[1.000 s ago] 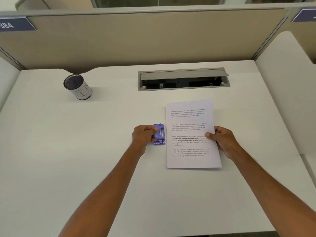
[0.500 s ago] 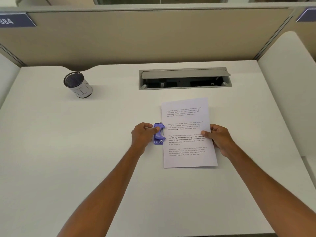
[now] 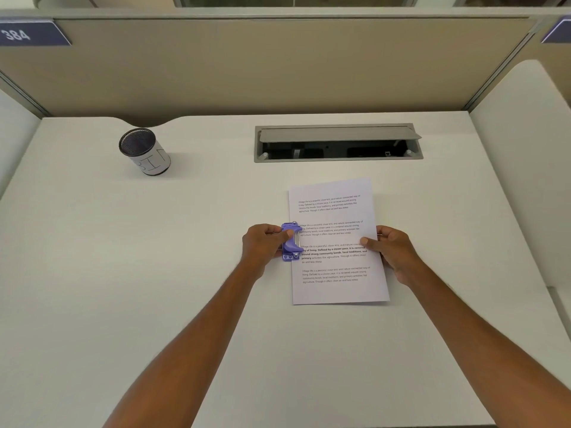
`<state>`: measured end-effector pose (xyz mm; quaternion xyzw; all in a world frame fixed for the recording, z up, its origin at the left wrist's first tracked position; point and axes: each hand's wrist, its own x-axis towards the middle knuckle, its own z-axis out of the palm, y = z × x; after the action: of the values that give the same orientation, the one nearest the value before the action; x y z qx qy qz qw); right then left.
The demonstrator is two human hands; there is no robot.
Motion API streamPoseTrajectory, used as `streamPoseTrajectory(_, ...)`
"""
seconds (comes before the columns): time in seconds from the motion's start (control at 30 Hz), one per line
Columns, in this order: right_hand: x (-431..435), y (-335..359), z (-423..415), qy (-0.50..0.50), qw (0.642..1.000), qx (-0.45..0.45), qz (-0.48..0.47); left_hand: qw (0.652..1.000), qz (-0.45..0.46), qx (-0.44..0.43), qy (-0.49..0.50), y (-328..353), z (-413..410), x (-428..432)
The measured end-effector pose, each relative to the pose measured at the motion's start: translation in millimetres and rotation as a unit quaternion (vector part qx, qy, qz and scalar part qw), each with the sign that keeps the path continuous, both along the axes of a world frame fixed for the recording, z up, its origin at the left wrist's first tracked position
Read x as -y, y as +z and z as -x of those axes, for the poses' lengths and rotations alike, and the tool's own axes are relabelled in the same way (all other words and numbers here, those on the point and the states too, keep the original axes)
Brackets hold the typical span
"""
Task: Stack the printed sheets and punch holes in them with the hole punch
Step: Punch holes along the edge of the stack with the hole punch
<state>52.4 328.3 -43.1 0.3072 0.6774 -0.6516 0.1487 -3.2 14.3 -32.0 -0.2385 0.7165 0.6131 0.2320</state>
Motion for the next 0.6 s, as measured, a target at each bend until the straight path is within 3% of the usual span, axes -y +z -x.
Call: streamPoseTrajectory(0.6,6.5,5.4,-1.8,0.003,0.999,-0.001,-0.034,0.999,0.042,0.003,-0.001,1.6,1.8,-4.7)
